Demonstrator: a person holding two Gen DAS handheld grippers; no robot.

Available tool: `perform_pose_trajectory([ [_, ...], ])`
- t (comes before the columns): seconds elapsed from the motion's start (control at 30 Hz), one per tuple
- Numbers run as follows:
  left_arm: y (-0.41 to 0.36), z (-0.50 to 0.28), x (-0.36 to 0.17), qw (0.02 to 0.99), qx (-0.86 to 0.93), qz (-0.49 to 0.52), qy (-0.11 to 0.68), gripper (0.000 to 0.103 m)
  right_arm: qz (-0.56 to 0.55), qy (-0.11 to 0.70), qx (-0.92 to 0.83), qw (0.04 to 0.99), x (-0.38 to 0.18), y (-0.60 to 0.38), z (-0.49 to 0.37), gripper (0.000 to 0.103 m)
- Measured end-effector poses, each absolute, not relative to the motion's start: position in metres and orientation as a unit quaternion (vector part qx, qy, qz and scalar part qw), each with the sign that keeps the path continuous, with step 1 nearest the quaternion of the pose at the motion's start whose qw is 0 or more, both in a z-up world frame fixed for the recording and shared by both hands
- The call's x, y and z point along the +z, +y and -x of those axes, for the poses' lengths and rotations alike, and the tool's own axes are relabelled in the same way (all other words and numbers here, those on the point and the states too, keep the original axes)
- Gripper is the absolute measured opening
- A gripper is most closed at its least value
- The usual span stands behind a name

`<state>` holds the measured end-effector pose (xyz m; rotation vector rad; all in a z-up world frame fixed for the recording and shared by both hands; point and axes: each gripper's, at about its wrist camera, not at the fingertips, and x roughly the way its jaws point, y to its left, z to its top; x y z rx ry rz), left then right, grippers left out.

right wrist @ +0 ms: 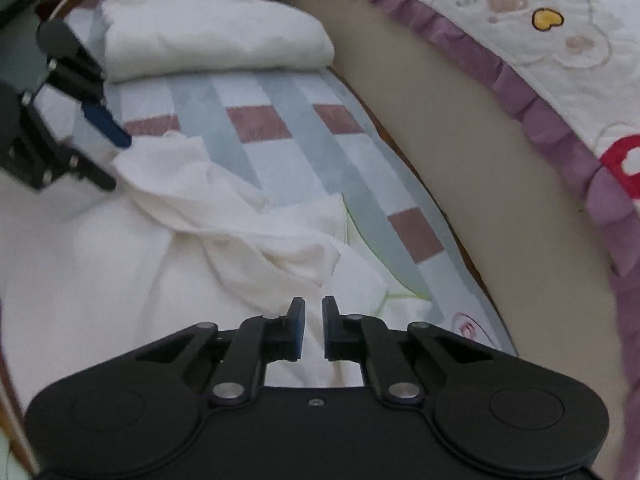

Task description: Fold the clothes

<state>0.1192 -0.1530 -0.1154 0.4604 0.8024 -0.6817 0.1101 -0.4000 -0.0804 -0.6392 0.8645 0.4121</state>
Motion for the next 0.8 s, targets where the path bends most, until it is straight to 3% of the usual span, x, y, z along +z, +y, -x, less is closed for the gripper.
perform_pose_trajectory([
  [0.07,-0.152,-0.121,-0.117,0.849,-0.307,-0.206,0.377,0.047,0.306,0.408,0.205,0.835,-0.091,-0.404,-0.115,0.011],
  [0.13,-0.152,-0.121,-0.117,0.857,-0.307,-0.199,0.363,0.051,0.302,0.414,0.21,0.833,-0.099,-0.409,-0.119,0.034],
  [0.2,-0.156,-0.123,-0.117,0.864,-0.307,-0.2,0.346,0.055,0.287,0.42,0.21,0.835,-0.104,-0.416,-0.123,0.05],
  [0.23,-0.157,-0.125,-0.117,0.863,-0.314,-0.193,0.345,0.055,0.28,0.423,0.21,0.836,-0.107,-0.42,-0.125,0.051],
  [0.3,-0.158,-0.133,-0.121,0.846,-0.351,-0.15,0.372,0.052,0.265,0.429,0.211,0.837,-0.112,-0.427,-0.129,0.051],
  [0.33,-0.161,-0.138,-0.124,0.843,-0.355,-0.142,0.378,0.046,0.258,0.432,0.211,0.838,-0.115,-0.43,-0.131,0.05],
  [0.37,-0.167,-0.142,-0.125,0.846,-0.346,-0.163,0.371,0.021,0.251,0.434,0.211,0.839,-0.117,-0.434,-0.133,0.047],
  [0.4,-0.174,-0.147,-0.126,0.849,-0.336,-0.183,0.365,0.006,0.242,0.437,0.213,0.84,-0.12,-0.437,-0.135,0.021],
  [0.43,-0.178,-0.155,-0.125,0.854,-0.324,-0.19,0.36,0.005,0.226,0.441,0.22,0.84,-0.119,-0.439,-0.138,0.005],
  [0.63,-0.15,-0.238,-0.103,0.881,-0.244,0.01,0.406,0.007,0.128,0.447,0.153,0.872,-0.11,-0.453,-0.15,0.005],
  [0.8,-0.14,-0.236,-0.119,0.894,-0.181,-0.019,0.409,0.018,0.043,0.47,0.082,0.878,-0.11,-0.456,-0.162,0.009],
])
